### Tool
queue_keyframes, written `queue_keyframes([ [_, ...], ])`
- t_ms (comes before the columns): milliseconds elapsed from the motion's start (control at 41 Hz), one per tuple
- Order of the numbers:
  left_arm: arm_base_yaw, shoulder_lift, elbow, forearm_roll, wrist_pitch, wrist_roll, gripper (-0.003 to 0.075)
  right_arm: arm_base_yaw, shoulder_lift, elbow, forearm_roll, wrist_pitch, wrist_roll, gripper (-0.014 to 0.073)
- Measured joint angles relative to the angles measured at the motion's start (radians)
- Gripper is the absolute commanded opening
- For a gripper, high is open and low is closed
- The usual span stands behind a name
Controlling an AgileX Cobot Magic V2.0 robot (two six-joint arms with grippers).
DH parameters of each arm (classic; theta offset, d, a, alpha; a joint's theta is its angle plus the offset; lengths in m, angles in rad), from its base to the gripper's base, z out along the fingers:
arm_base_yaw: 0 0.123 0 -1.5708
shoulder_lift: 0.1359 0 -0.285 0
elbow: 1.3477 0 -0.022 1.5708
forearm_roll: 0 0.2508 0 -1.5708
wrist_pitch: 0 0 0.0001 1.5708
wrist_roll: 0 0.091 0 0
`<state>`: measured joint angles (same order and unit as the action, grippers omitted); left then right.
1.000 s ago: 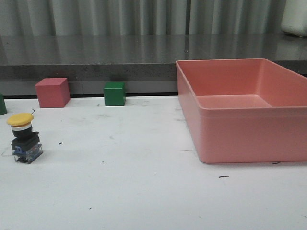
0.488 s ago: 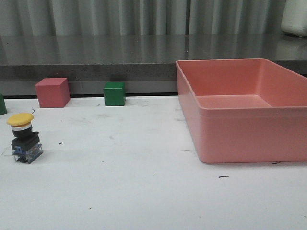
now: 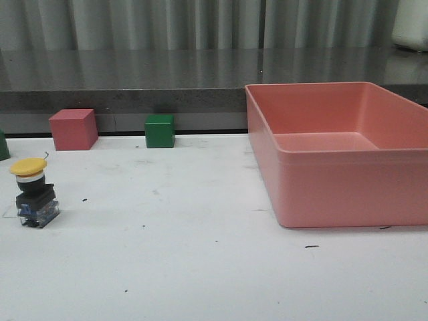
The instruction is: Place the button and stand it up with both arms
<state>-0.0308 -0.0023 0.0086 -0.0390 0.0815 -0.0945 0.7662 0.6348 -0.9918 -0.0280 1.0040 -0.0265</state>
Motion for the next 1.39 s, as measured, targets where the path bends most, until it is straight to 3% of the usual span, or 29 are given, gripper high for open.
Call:
queue_keyframes([
  [634,0.000,0.000,0.000,0.000,0.000,0.000,-0.0020,-0.025,-0.022,0.031,0.004,-0.004,0.000,-0.0118],
  [805,0.000,0.000,0.000,0.001,0.000,0.000,-0.0020,-0.220,-0.114,0.159,0.004,-0.111,0.000,-0.0118],
  [1122,0.000,0.000,0.000,0.001,0.000,0.000,-0.0020,-0.605,-0.441,0.567,0.004,-0.521,0.000,-0.0118],
  [1390,0.000,0.000,0.000,0.001,0.000,0.000,-0.0020,-0.706,-0.637,0.886,0.004,-0.797,0.000,-0.0118],
])
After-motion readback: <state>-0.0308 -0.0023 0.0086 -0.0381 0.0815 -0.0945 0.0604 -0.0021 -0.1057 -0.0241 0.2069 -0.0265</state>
